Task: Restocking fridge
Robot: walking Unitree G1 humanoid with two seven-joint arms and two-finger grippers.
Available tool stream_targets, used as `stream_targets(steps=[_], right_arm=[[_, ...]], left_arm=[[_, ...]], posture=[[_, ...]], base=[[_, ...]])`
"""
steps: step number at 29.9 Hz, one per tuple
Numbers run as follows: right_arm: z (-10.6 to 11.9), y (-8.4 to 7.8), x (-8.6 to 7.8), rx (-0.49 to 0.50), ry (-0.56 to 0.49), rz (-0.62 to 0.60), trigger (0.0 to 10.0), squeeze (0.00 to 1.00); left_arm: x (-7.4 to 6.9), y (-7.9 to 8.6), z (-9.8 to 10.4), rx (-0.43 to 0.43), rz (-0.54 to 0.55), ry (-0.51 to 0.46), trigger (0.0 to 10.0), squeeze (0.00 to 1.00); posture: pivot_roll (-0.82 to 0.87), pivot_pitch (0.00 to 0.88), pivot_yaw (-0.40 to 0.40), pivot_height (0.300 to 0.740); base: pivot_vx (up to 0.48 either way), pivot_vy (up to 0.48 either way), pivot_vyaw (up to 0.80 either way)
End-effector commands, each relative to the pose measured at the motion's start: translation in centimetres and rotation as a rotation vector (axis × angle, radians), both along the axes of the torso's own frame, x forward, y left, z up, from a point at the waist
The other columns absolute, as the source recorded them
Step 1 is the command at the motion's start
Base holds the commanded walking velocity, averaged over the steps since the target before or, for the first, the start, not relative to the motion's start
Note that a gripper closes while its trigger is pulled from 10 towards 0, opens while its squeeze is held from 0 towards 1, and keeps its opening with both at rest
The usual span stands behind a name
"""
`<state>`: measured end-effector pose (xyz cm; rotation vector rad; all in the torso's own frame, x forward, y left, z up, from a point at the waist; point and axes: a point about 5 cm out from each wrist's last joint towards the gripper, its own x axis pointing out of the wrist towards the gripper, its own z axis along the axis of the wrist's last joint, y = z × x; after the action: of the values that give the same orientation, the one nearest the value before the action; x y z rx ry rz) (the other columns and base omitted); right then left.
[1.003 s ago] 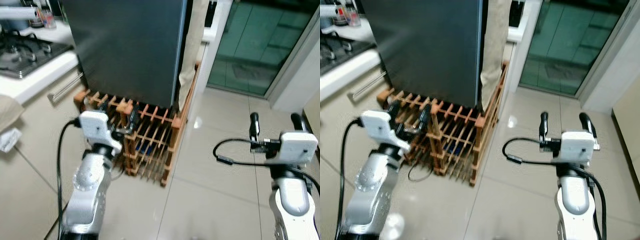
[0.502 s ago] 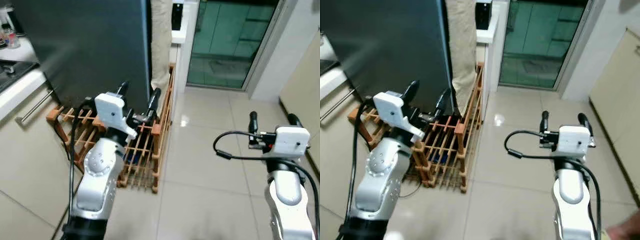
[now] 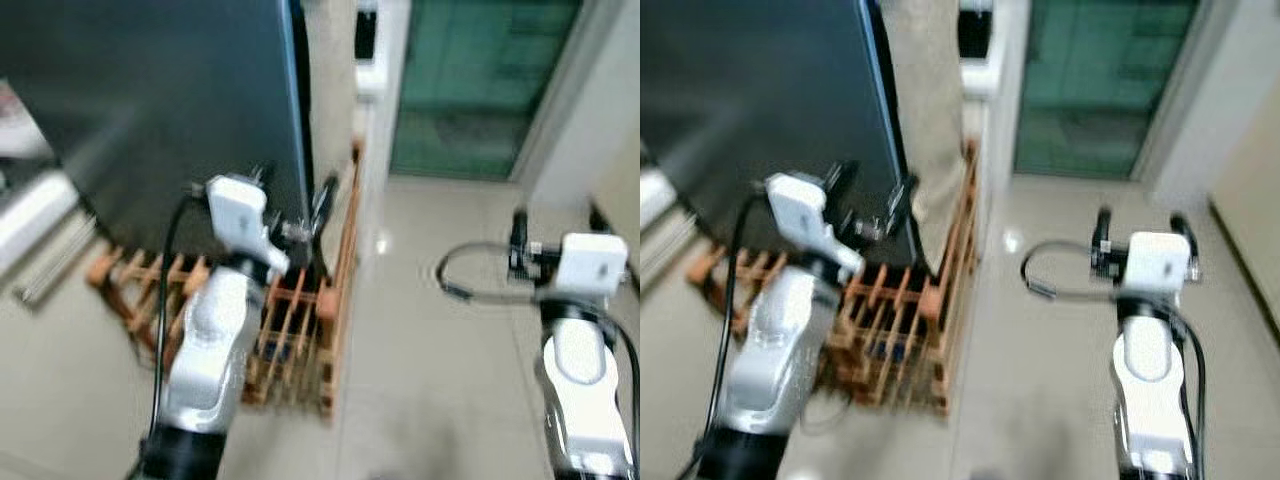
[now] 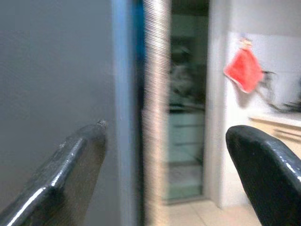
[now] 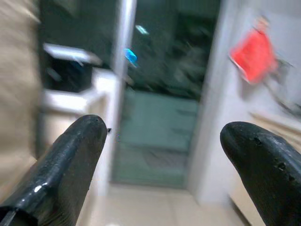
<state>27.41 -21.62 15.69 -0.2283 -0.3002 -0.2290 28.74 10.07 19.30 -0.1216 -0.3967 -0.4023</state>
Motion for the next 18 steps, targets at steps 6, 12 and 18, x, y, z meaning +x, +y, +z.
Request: stream_targets(steps=[6,12,18], right_arm=[[0.9,1.6,0.8,-0.013,-0.032,0.089,10.0,0.00],[0.5,2.1,0.8,-0.001,-0.019,0.108,10.0,0.00],[0.3,2.0,0.9,-0.002,-0.002,0.106,10.0,0.00]], left_arm=[[1.4,2.1,-0.2,-0.049,0.098,0.075,10.0,0.00],[1.9,2.0,-0.2,-0.052,0.116,0.097,10.0,0.00],[2.0,1.9,-0.3,-0.060,0.108,0.112,10.0,0.00]], posture=[[-0.17,0.011,0.029,0.740],[-0.18,0.020,0.031,0.740],[-0.18,0.024,0.033,0.740]], base=[[0.000,0.000,0.00],[0.000,0.000,0.00],[0.000,0.000,-0.45]])
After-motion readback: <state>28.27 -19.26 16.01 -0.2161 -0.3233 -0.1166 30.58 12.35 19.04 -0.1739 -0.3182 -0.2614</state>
